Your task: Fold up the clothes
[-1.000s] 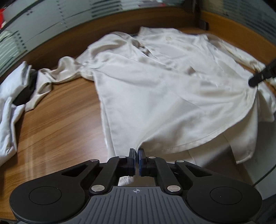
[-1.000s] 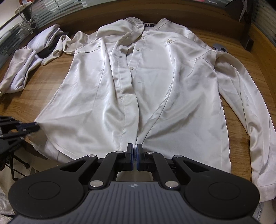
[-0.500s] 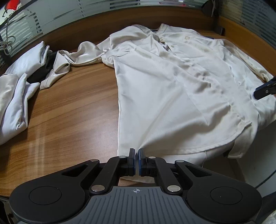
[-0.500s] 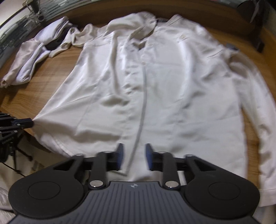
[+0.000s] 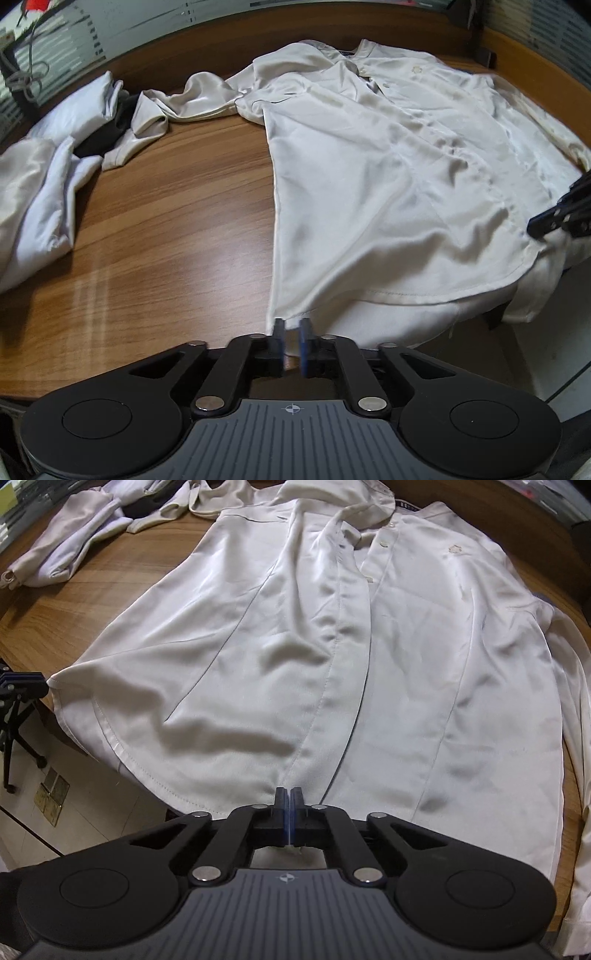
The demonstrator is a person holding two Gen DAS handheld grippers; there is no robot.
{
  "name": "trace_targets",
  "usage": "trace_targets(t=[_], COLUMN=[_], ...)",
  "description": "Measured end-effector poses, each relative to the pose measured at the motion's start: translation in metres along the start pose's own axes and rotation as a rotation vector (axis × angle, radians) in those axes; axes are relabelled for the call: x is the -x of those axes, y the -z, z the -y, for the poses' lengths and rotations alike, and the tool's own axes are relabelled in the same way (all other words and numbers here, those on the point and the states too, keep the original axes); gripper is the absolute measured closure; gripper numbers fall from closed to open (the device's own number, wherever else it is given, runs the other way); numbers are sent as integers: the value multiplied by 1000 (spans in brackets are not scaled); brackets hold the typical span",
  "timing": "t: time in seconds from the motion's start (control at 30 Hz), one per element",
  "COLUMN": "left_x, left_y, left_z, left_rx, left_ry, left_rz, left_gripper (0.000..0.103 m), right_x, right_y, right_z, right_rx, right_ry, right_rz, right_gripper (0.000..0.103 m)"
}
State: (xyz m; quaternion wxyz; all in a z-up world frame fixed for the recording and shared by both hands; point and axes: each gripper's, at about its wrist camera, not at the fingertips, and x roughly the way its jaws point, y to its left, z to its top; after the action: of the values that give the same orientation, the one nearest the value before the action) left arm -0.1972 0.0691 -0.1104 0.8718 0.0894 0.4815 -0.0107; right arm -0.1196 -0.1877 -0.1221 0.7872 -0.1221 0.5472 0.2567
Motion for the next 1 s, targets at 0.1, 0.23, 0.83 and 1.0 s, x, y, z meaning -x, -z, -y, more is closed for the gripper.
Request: trace_targets(t=[0.1,0.23,0.83,1.0], left_x=[-4,-15,1,0], left_y=[2,4,2,0], left_z=[3,10,7,8], left_rx=[-62,-142,-209,-177], left_ry=[-13,-30,-44,-41], left_rz=[-3,-18,99,88], left_gripper=[70,66,98,98], right_x=[4,14,36,25], right_y=[-1,-4,1,16], right_z=[2,4,15,-8], right_rx=[-21,-53,-105,63], right_ry=[-10,-30,-84,-61], right_rz=[9,30,44,47], right_gripper=[103,103,94,74])
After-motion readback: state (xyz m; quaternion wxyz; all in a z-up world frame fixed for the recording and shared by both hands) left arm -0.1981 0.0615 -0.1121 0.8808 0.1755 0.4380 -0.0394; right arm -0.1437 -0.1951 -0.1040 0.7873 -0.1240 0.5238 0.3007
